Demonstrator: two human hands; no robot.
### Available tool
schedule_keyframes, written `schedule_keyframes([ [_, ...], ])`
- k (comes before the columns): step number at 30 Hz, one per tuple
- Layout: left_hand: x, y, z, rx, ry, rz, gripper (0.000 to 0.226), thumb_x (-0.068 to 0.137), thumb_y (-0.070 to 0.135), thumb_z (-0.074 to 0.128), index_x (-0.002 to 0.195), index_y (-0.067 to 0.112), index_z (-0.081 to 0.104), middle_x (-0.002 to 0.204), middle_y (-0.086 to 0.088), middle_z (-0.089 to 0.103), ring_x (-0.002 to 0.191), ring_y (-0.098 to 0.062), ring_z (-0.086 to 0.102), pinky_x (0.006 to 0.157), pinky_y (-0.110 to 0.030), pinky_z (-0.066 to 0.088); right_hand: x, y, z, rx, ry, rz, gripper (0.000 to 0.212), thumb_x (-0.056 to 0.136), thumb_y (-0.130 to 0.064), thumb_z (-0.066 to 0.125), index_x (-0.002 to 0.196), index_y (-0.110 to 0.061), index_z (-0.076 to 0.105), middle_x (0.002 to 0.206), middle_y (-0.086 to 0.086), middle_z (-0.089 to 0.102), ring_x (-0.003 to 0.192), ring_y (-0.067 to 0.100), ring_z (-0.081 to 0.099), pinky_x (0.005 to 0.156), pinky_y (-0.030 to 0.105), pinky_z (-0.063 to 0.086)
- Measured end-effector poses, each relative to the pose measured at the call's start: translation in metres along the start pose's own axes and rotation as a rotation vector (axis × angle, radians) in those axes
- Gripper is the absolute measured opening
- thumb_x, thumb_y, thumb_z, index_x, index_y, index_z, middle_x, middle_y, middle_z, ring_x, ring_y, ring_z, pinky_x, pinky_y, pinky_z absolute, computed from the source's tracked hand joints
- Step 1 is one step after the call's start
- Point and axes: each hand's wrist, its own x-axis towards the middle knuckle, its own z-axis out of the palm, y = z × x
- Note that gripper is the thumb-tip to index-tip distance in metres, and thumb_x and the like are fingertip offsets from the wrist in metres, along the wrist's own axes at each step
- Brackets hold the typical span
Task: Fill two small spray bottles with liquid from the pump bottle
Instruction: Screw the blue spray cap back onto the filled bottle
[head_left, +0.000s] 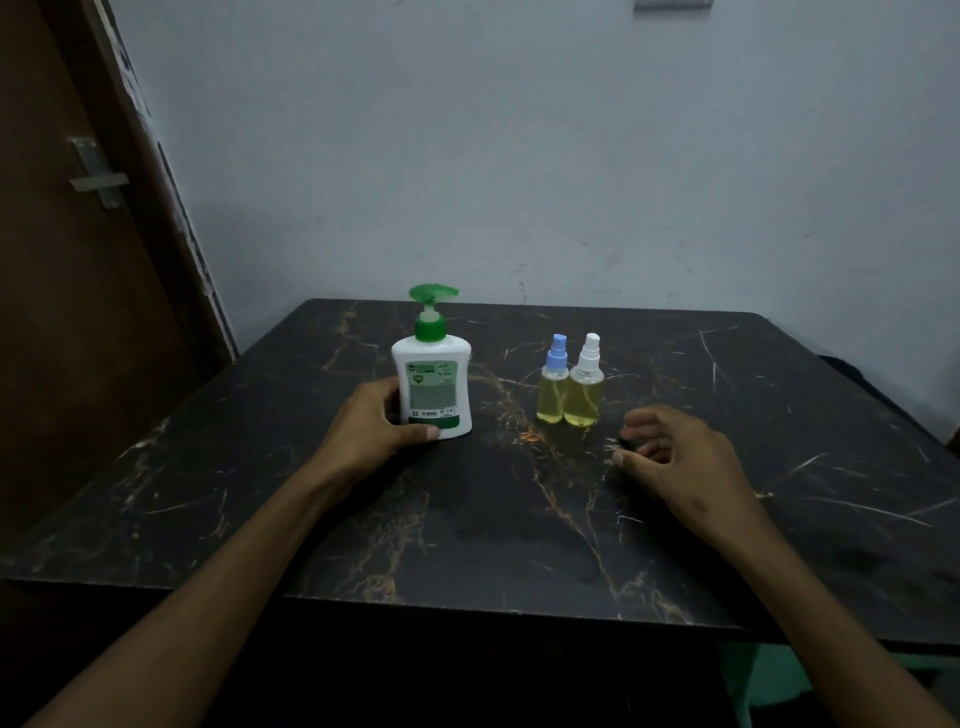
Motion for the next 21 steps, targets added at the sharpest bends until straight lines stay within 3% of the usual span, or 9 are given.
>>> schedule_keyframes([
  [5,0.019,0.003,0.006,-0.014,-0.045,0.027,0.052,0.078,0.012,0.089,0.123,0.030,0.070,0.118,0.012,0.075,0.109,-0.006,0.069,0.097,-0.030,0.051,0.012,-0.005,0.004,-0.022,-0.021,-0.017,0.042,0.086,-0.026,0.084,0.124,-0.021,0.067,0.104,-0.013,0.072,0.090,0.002,0.067,0.082,0.023,0.056],
  [9,0.032,0.006,0.011,0.002,-0.043,0.042,0.054,0.079,0.010,0.088,0.128,0.023,0.069,0.115,0.013,0.073,0.102,0.002,0.065,0.084,-0.017,0.047,0.026,-0.013,0.010,-0.030,-0.033,-0.023,0.044,0.086,-0.023,0.084,0.126,-0.019,0.067,0.104,-0.010,0.072,0.090,0.000,0.065,0.081,0.023,0.054],
  [15,0.043,0.004,0.015,0.013,-0.040,0.042,0.056,0.080,0.011,0.088,0.131,0.022,0.068,0.122,0.009,0.073,0.106,-0.003,0.066,0.094,-0.027,0.048,0.050,-0.021,0.022,-0.068,-0.059,-0.025,0.049,0.089,-0.020,0.081,0.133,-0.018,0.061,0.113,-0.003,0.071,0.094,0.009,0.065,0.086,0.032,0.057],
  [21,0.048,0.002,0.016,0.007,-0.052,0.043,0.055,0.080,0.012,0.087,0.131,0.022,0.067,0.125,0.007,0.072,0.107,-0.006,0.066,0.096,-0.030,0.048,0.058,-0.023,0.028,-0.054,-0.071,-0.017,0.050,0.090,-0.019,0.080,0.136,-0.015,0.061,0.124,0.004,0.071,0.100,0.012,0.064,0.090,0.031,0.054],
])
